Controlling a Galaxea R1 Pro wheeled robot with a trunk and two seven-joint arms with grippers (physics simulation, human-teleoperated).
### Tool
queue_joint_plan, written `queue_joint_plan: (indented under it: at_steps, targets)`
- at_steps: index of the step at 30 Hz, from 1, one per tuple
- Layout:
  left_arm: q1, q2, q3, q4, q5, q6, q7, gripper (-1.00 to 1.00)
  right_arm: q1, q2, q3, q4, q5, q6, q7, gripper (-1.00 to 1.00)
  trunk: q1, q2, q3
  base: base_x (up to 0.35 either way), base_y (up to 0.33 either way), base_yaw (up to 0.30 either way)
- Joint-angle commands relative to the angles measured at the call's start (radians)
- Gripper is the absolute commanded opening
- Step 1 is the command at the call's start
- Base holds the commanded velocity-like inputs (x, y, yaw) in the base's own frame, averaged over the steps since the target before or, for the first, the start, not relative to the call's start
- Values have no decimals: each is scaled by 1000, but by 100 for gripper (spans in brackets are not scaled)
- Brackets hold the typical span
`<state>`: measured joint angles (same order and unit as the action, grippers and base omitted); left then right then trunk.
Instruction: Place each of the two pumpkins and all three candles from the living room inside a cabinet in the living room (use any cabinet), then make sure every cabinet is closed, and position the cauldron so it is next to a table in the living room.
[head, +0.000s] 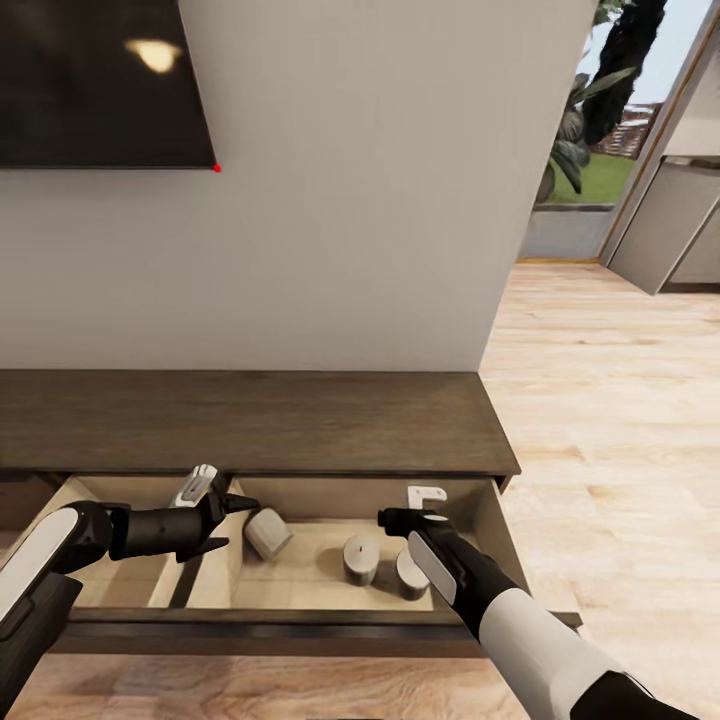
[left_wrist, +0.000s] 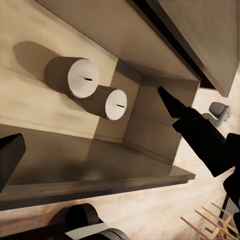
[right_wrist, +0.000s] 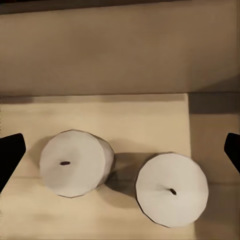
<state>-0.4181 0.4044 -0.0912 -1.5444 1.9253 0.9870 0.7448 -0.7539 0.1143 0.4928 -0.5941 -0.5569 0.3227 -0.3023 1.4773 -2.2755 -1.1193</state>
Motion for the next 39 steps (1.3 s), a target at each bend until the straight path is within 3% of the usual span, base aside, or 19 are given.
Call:
queue_joint_plan:
  at_steps: [1, 20, 28, 39]
  targets:
    - [-1, 1, -1, 0, 10, -1, 11, 100, -1, -1, 6, -1, -9, 3, -9, 100, -4, 7, 2, -5, 0, 0]
    - [-1, 1, -1, 1, 7, -2, 17, 100, -1, -1, 4, 7, -17, 12, -9, 100, -69, 126, 56, -40, 0, 0]
    - [-1, 1, -4, 1, -5, -3, 21, 100, -1, -1, -5, 2, -18, 150, -16, 100, -100, 182, 81, -7, 0, 0]
    - [-1, 1, -10, 1, -12, -5, 32, 100, -1, 0, -5, -1, -20, 162, -17, 100, -142, 259, 115, 0, 0, 0]
